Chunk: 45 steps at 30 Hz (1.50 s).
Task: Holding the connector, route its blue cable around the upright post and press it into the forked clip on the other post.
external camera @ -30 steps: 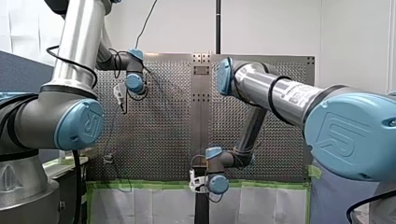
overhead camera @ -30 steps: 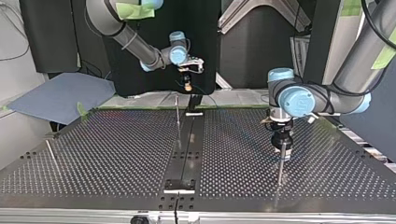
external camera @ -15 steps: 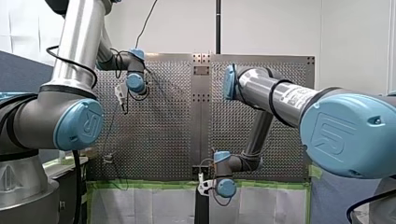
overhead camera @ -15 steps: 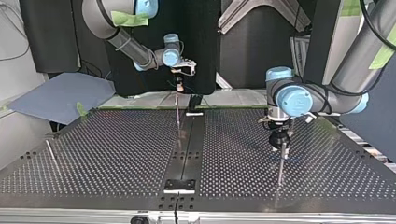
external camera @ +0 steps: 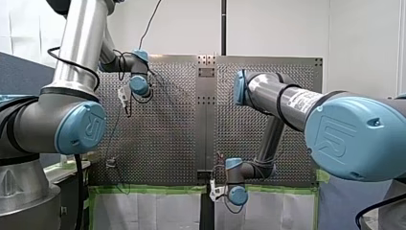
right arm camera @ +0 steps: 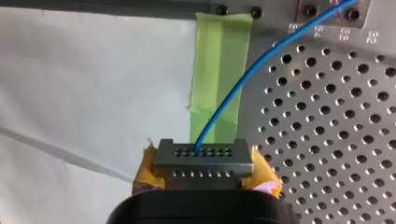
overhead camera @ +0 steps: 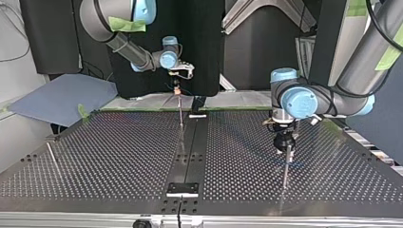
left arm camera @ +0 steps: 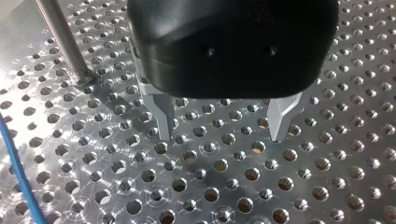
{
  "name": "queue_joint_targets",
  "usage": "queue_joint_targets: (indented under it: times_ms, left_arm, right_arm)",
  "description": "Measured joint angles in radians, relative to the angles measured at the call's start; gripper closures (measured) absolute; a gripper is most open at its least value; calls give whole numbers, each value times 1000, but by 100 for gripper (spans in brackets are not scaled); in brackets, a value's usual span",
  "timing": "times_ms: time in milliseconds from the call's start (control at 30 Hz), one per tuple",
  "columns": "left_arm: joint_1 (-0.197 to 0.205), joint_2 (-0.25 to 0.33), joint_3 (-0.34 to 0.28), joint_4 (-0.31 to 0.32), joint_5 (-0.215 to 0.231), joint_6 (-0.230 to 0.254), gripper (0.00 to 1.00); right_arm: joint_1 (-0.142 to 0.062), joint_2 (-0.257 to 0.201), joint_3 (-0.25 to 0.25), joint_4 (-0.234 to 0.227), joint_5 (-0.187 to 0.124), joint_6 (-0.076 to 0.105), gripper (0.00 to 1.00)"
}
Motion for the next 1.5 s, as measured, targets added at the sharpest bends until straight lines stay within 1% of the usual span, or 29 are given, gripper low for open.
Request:
queue_joint_targets:
  times_ms: [233, 333, 533, 700, 767, 1067, 1267, 1333, 1500]
  left_arm:
    - [0, 0, 0, -1, 0, 0, 0]
    - [0, 0, 0, -2, 0, -1, 0]
    - [-1, 0, -1, -2, 0, -1, 0]
    - [-4, 0, 0, -4, 0, -2, 0]
    - [-5, 0, 0, -5, 0, -2, 0]
    - [-6, 0, 0, -5, 0, -5, 0]
    - [-5, 0, 0, -7, 0, -8, 0]
    - [-5, 0, 1, -9, 0, -9, 0]
    - [-6, 0, 10, -26, -1, -8, 0]
  right_arm:
    - [-7, -2, 4, 2, -1, -33, 100]
    - [-8, -16, 20, -7, -4, -40, 100]
    - [-12, -67, 73, -57, -23, -29, 100]
    - [-12, -120, 126, -105, -25, -38, 100]
    - [-10, -136, 142, -117, -25, -39, 100]
    - [-8, -218, 224, -174, -22, -38, 100]
    - [-15, -282, 289, -236, -18, -22, 100]
    - [-15, -294, 311, -252, -15, -20, 100]
    - [-15, -301, 355, -280, -1, -17, 100]
